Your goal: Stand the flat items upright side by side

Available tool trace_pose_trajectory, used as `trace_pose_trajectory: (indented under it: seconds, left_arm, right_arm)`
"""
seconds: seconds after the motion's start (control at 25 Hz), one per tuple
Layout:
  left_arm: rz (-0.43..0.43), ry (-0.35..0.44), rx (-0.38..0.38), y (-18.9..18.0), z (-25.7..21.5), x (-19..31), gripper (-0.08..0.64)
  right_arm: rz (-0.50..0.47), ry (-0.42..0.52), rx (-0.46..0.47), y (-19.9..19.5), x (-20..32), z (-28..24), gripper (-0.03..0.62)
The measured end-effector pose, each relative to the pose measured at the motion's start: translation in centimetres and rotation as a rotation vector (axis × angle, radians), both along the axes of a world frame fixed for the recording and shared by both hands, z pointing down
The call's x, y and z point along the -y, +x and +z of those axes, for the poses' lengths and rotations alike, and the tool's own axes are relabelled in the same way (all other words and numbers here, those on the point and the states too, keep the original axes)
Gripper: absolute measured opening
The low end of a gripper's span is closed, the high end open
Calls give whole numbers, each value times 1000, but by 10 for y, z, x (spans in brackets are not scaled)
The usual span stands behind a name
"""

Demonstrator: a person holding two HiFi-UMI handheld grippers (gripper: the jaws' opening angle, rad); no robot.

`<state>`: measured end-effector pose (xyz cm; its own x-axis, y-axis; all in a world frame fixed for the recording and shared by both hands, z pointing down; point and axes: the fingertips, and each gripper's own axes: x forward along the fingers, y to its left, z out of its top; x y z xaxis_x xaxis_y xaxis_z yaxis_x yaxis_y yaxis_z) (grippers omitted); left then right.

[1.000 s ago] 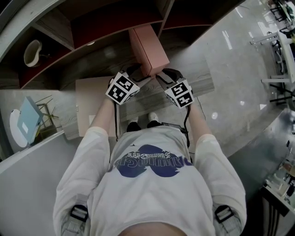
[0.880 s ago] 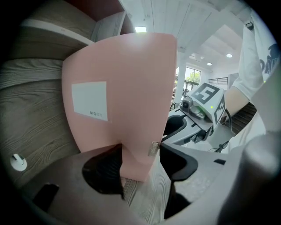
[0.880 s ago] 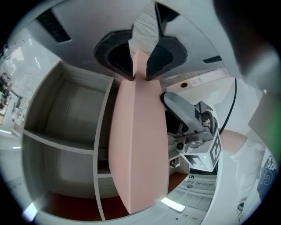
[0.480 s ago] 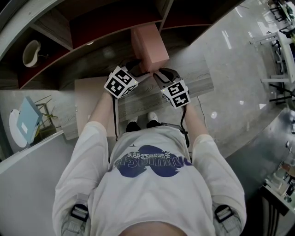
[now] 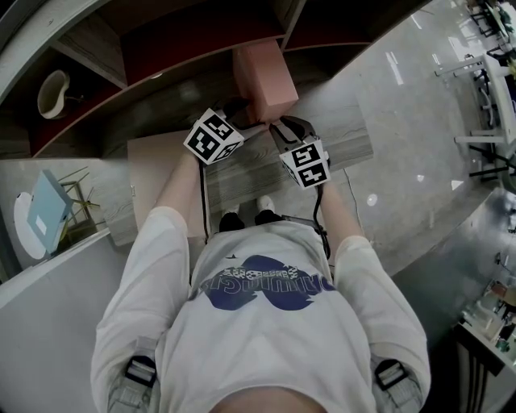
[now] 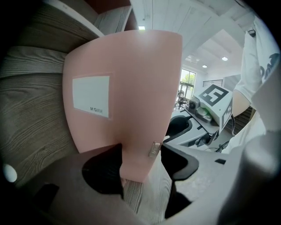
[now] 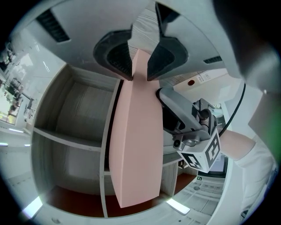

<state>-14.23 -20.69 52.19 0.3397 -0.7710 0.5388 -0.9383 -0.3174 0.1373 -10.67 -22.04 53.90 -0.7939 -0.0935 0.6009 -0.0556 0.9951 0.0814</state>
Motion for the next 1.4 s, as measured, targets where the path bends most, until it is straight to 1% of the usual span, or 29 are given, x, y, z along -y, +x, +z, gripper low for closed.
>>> trace_pose_trajectory:
  seconds: [0.32, 0.56, 0.72, 0.8, 0.92, 1.04, 1.12, 1.2, 1.28, 1.4]
  left_arm:
    - [1, 6, -15, 6, 0, 14, 275]
    - [-12, 2, -11, 6, 1, 15, 275]
    - [-33, -12, 2, 8, 0, 14, 275]
    - [-54, -20, 13, 5, 1, 12, 275]
    - [-93, -29, 25, 1, 0, 5, 275]
    - [-132, -33, 27, 1, -4, -9, 275]
    - [-173, -39, 23, 2, -7, -28, 275]
    - [-220, -52, 25, 2, -10, -58, 275]
    - [-289, -62, 36, -2, -13, -94, 275]
    - [-439, -89, 54, -15, -14, -159, 275]
  right_arm:
    - [26, 19, -11, 5, 16, -2, 103]
    - [31, 24, -10, 5, 18, -2, 103]
    - [38, 1, 11, 5, 17, -5, 131]
    - [49, -11, 22, 5, 18, -7, 163]
    - [71, -38, 35, 11, 19, -9, 173]
    - [101, -74, 41, 27, 19, -11, 179]
    - [103, -96, 48, 38, 16, -12, 183]
    - [91, -122, 62, 49, 11, -13, 184]
    - [76, -147, 61, 63, 6, -11, 186]
    - [28, -174, 13, 77, -7, 5, 189]
